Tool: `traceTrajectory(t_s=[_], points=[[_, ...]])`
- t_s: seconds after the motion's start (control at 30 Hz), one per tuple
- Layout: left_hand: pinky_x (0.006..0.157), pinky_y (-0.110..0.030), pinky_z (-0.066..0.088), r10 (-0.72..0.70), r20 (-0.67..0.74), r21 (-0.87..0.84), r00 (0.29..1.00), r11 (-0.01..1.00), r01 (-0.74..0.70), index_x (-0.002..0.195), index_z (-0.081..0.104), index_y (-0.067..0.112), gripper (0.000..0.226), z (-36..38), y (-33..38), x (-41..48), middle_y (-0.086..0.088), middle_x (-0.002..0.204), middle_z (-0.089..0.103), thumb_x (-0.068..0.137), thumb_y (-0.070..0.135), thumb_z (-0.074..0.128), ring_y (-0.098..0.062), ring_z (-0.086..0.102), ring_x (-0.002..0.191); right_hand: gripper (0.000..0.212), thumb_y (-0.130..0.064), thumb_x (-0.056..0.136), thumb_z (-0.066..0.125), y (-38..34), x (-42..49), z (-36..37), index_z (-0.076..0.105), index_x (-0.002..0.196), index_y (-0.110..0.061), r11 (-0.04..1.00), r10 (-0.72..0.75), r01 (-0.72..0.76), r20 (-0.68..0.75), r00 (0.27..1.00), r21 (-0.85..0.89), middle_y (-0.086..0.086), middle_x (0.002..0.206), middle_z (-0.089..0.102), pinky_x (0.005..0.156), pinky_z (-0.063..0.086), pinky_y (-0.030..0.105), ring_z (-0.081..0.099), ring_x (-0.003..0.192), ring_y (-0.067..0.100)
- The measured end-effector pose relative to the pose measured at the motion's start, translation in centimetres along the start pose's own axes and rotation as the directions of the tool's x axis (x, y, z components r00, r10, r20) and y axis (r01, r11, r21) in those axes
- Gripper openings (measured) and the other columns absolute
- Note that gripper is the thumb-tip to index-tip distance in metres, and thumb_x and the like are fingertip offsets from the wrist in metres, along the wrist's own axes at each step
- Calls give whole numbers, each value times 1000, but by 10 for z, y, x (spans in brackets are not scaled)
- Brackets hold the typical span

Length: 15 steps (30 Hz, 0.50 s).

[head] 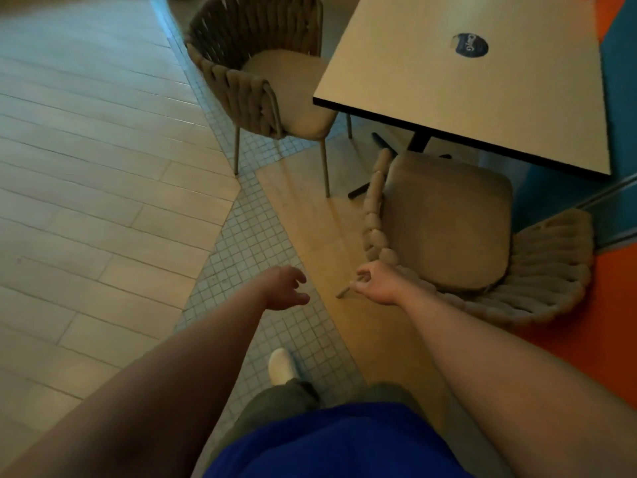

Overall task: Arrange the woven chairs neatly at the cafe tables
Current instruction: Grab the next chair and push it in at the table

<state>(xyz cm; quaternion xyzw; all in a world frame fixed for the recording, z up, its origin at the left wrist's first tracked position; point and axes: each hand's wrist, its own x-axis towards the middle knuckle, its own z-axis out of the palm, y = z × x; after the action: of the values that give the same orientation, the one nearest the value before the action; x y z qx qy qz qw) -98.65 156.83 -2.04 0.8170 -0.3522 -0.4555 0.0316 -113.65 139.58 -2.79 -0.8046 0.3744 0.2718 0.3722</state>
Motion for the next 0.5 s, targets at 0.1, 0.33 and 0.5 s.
traceTrajectory(t_s=[0.1,0.33,0.5], points=[[110,-40,47,1,-16,-12,1000,1000,-2,141,56,18,55,-40,-46,5,-4,137,63,92,38,70,-21,60,124,58,-37,95,63,-52,23,8,47,145,-12,997,-4,3,14,1000,72,13,136,58,87,50,31,62,109,25],[110,-39,46,1,-37,-15,999,1000,-2,143,55,18,55,-126,-125,22,-6,138,62,93,37,69,-22,59,125,60,-42,94,63,-157,78,6,47,145,-14,996,-16,15,5,1000,89,10,146,52,103,44,35,51,131,26],[110,-38,46,-3,-22,-4,1000,1000,3,143,54,19,55,-197,-175,58,-5,139,61,94,38,68,-22,59,124,61,-38,95,63,-230,137,-4,45,147,-12,991,-37,34,26,999,132,11,147,51,104,43,35,51,132,26]])
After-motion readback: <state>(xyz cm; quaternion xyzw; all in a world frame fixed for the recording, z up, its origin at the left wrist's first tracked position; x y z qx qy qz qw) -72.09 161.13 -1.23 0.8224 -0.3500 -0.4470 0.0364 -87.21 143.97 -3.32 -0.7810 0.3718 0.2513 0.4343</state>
